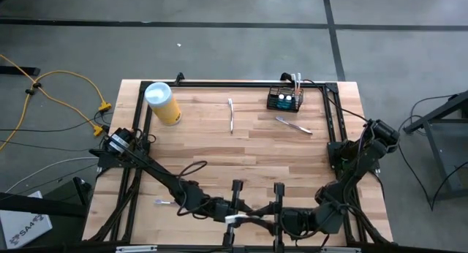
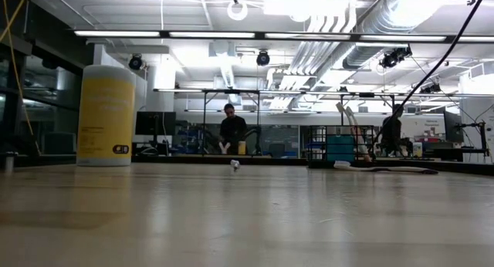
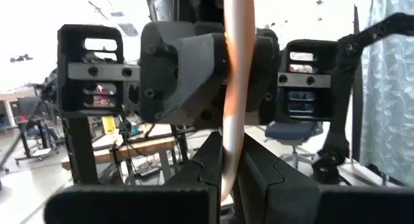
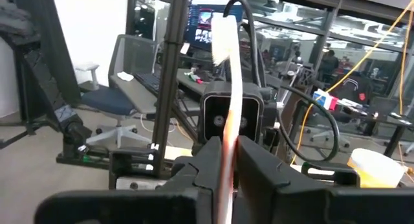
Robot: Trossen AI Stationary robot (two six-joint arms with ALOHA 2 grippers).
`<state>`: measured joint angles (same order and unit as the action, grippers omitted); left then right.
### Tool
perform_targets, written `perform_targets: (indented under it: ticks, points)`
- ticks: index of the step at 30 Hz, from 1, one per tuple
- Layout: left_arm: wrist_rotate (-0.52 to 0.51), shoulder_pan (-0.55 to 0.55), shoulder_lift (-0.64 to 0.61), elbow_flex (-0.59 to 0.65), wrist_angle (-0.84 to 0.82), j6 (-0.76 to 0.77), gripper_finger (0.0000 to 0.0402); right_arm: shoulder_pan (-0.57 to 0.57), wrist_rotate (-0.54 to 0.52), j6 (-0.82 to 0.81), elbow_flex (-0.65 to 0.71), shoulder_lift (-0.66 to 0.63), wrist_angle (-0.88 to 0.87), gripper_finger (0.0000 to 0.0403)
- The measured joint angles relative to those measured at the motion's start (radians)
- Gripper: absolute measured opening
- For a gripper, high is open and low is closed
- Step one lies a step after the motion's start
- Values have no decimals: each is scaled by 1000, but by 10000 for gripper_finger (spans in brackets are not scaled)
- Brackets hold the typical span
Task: Pick & Place toothbrushing station
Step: Put the orange toothbrush into the black wire organizer
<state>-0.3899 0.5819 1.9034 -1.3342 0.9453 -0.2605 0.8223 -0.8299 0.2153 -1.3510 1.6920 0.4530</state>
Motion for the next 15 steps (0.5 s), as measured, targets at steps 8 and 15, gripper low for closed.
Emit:
perform_targets:
  ticks: [8, 15]
  points:
    - [-57, 20, 0, 0, -133, 68, 15, 1, -1, -9, 0, 0, -55, 69]
    - [-158, 61, 0, 0, -276, 95, 15, 22, -25, -146, 0, -9, -202, 113]
